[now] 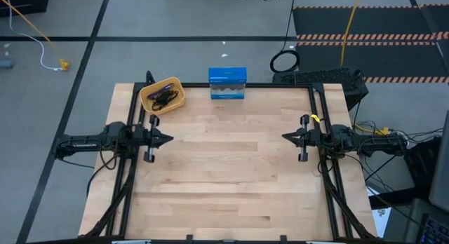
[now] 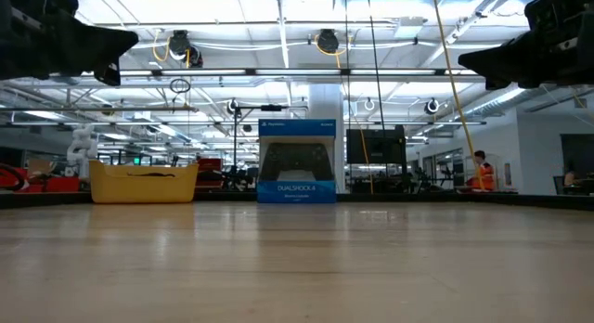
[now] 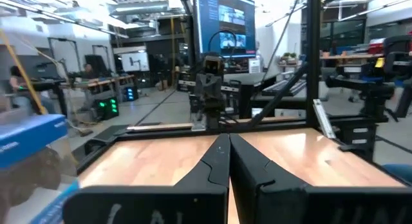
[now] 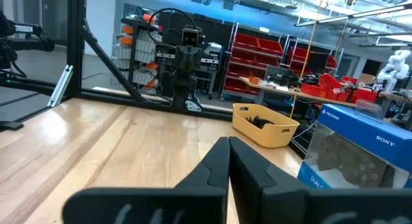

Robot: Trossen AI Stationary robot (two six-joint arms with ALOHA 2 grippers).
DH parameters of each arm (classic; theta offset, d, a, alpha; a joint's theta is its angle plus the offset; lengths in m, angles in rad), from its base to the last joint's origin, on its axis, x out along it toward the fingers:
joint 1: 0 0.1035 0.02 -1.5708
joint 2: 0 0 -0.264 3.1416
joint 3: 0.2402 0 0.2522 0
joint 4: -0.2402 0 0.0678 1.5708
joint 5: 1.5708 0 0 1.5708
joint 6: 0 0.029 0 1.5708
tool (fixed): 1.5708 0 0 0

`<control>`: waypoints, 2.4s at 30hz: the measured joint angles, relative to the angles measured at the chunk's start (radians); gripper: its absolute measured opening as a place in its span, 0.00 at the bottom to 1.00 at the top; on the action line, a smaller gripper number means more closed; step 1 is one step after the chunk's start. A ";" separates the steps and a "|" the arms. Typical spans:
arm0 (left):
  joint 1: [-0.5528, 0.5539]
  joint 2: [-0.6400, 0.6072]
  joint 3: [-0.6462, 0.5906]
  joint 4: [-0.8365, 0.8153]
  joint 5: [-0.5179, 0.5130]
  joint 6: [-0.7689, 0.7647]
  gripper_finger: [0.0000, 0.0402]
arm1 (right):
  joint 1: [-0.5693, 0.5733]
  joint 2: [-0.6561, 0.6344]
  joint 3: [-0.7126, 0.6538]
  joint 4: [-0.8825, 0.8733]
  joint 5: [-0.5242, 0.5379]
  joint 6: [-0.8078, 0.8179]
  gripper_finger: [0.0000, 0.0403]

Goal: Pick and place USB-C Cables
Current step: Return to Home Position

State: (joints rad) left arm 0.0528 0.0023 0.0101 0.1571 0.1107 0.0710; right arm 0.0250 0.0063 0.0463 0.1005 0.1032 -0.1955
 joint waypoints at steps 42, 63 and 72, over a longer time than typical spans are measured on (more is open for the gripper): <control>0.000 0.004 0.002 -0.146 -0.112 0.036 0.08 | 0.000 0.000 0.000 0.000 0.000 0.000 0.00; 0.000 0.004 0.002 -0.146 -0.112 0.036 0.08 | 0.000 0.000 0.000 0.000 0.000 0.000 0.00; 0.000 0.004 0.002 -0.145 -0.112 0.036 0.08 | 0.000 0.000 0.000 0.000 0.000 0.000 0.00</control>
State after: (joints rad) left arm 0.0528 0.0063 0.0116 0.0116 -0.0013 0.1074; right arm 0.0253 0.0060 0.0463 0.1005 0.1031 -0.1955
